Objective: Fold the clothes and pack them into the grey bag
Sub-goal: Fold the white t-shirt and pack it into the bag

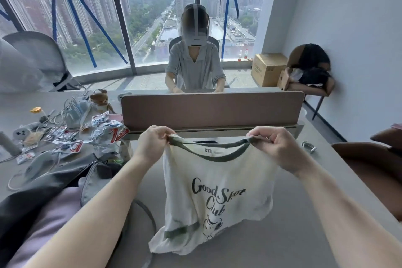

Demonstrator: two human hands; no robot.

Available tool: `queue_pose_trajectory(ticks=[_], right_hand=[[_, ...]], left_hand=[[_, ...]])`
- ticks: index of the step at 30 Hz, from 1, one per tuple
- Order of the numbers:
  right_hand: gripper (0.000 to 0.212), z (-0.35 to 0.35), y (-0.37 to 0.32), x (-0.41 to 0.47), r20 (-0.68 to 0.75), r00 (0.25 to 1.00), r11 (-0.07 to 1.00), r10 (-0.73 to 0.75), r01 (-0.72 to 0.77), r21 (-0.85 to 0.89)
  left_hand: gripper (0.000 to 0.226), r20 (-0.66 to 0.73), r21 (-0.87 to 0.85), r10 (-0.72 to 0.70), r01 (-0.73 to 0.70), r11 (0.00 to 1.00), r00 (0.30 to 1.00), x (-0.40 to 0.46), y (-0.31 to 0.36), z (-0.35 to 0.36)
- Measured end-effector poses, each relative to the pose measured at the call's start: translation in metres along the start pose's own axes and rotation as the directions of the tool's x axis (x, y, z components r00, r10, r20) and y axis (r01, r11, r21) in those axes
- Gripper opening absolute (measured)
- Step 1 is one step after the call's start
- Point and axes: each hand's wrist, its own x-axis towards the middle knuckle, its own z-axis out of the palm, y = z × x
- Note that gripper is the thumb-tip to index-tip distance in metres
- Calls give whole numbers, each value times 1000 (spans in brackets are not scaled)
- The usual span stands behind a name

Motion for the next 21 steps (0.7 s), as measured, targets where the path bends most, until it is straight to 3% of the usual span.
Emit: queue_pose_trajectory(ticks=[2, 4, 7, 9, 14, 17, 21], right_hand=[[10, -6, -29, -3, 38, 995, 995, -95, 94, 43], [12, -10, -46, -2, 42, 990, 988, -135, 131, 79], [10, -3, -42, 6, 17, 992, 992, -124, 124, 7], [10, 13, -32, 10, -10, 992, 988, -126, 125, -85], [13, 33, -14, 9, -127, 986, 978, -107, 81, -194], [20, 34, -7, 10, -109, 991, 973, -77, 51, -224], [25, 34, -3, 12, -51, 997, 965, -54, 39, -260]], left_hand=[[52, 37, -402, 25, -8, 916, 999, 2, 32, -15], [39, 102, -591, 105, -24, 807, 989, -1, 63, -26], [13, 184, -649, 239, -64, 758, 953, -11, 93, -21], [9, 261, -689, 230, 14, 724, 938, -18, 98, -6], [17, 391, -706, 205, 149, 693, 897, -40, 96, 29], [9, 425, -712, 174, 210, 670, 888, -45, 91, 36], [21, 447, -657, 93, 256, 709, 890, -46, 88, 40]])
